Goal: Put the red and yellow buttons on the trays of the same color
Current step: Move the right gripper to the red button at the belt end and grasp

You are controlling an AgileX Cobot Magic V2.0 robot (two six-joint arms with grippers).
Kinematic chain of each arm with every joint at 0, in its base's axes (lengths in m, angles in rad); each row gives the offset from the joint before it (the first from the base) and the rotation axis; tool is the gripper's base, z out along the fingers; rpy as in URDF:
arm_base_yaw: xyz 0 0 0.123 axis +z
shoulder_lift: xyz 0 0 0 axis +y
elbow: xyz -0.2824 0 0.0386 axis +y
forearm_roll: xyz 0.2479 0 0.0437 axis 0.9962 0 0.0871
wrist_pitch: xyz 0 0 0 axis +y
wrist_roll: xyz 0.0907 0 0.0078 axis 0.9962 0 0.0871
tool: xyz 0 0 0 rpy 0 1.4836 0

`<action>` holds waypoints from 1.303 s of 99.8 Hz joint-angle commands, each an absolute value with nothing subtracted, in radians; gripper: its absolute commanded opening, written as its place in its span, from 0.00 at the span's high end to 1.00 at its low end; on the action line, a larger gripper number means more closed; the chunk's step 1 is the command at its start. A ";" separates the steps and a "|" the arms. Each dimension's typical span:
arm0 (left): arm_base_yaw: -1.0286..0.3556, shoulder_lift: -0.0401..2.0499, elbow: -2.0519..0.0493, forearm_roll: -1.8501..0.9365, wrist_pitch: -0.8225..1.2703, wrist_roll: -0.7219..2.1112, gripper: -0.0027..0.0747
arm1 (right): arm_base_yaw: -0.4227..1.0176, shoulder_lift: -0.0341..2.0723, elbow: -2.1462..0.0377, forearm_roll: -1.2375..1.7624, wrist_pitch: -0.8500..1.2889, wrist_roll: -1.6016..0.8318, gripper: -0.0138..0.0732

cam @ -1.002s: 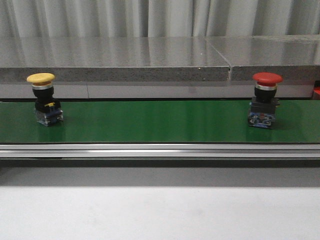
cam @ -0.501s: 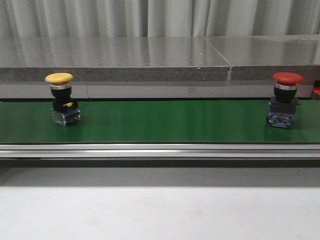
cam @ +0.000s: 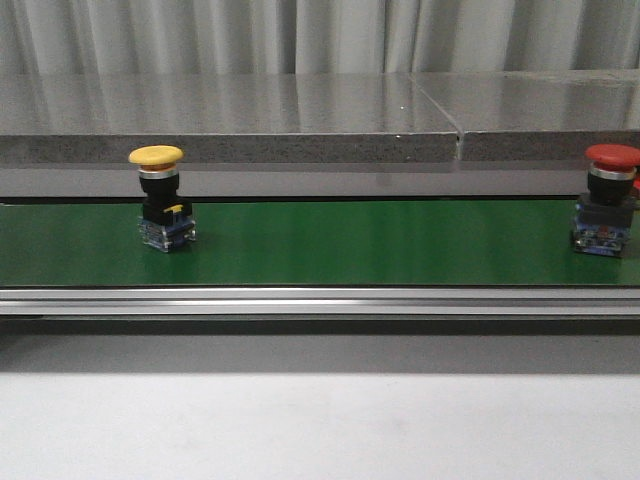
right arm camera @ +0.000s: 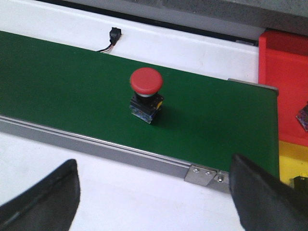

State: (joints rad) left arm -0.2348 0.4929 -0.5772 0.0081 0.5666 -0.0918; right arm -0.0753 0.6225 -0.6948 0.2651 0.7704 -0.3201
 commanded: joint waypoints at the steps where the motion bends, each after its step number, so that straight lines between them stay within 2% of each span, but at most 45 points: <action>1: -0.236 0.497 -0.604 0.007 0.488 -0.104 0.99 | -0.074 0.687 -0.722 0.282 0.705 -0.323 0.11; 41: -0.236 0.497 -0.604 0.007 0.488 -0.104 0.99 | -0.074 1.076 -0.727 0.282 0.474 -0.323 0.11; 94: -0.236 0.497 -0.604 0.007 0.488 -0.104 0.99 | -0.075 1.384 -0.936 0.283 0.441 -0.323 0.12; 98: -0.236 0.497 -0.604 0.007 0.488 -0.104 0.99 | -0.076 1.401 -0.942 0.283 0.449 -0.323 0.15; 103: -0.236 0.497 -0.604 0.007 0.488 -0.104 0.99 | -0.077 1.416 -0.953 0.283 0.474 -0.322 0.24; 108: -0.236 0.497 -0.604 0.007 0.488 -0.104 0.99 | -0.077 1.426 -0.968 0.283 0.512 -0.321 0.37; 115: -0.236 0.497 -0.604 0.007 0.488 -0.104 0.99 | -0.077 1.429 -0.988 0.283 0.561 -0.319 0.61; 120: -0.236 0.497 -0.604 0.007 0.488 -0.104 0.99 | -0.077 1.429 -1.006 0.283 0.590 -0.319 0.72; 125: -0.236 0.497 -0.604 0.007 0.488 -0.104 0.99 | -0.077 1.429 -1.029 0.283 0.607 -0.319 0.79; 130: -0.236 0.497 -0.604 0.007 0.488 -0.104 0.99 | -0.077 1.429 -1.056 0.283 0.617 -0.319 0.82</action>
